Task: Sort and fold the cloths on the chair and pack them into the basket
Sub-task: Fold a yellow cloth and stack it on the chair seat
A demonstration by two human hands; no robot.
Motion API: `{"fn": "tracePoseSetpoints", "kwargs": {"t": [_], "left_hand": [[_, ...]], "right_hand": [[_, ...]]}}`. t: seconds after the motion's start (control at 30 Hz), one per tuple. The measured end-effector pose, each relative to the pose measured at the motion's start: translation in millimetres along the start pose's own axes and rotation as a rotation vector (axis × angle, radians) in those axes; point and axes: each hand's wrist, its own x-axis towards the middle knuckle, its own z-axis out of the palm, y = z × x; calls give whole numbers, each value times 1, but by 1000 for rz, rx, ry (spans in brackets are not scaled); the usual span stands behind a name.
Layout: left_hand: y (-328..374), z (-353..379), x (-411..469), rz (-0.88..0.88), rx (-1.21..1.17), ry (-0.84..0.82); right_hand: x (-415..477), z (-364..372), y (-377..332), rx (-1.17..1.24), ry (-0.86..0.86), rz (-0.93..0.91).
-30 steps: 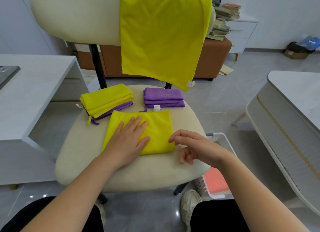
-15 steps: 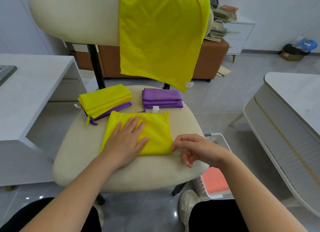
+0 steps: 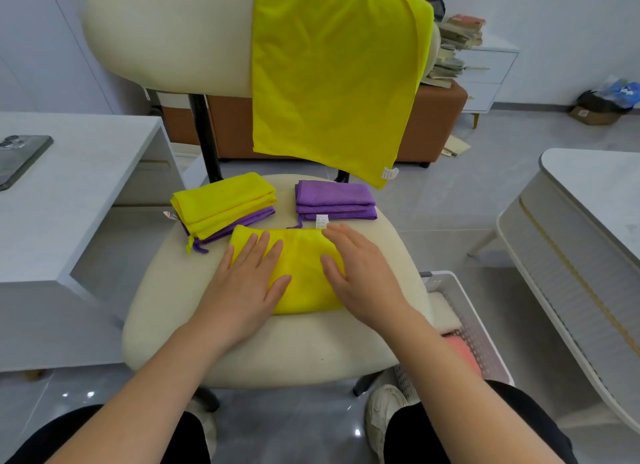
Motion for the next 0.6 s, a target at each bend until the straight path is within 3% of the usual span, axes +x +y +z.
{"fn": "tracePoseSetpoints", "kwargs": {"t": [0.1,0.2,0.37,0.6], "left_hand": [[-5,6,-3,-58,15,-51],[-6,7,-4,-93,-5,-54],[-9,2,-4,-177,-67,-90],[2,2,-1,-114,-252,-87]], "right_hand": [[7,22,-17,-215,-268,-17],[8,36,-16,-326,-413,63],[8,38,-11,-372,-437,101],[4,22,-5,-395,-459,146]]}}
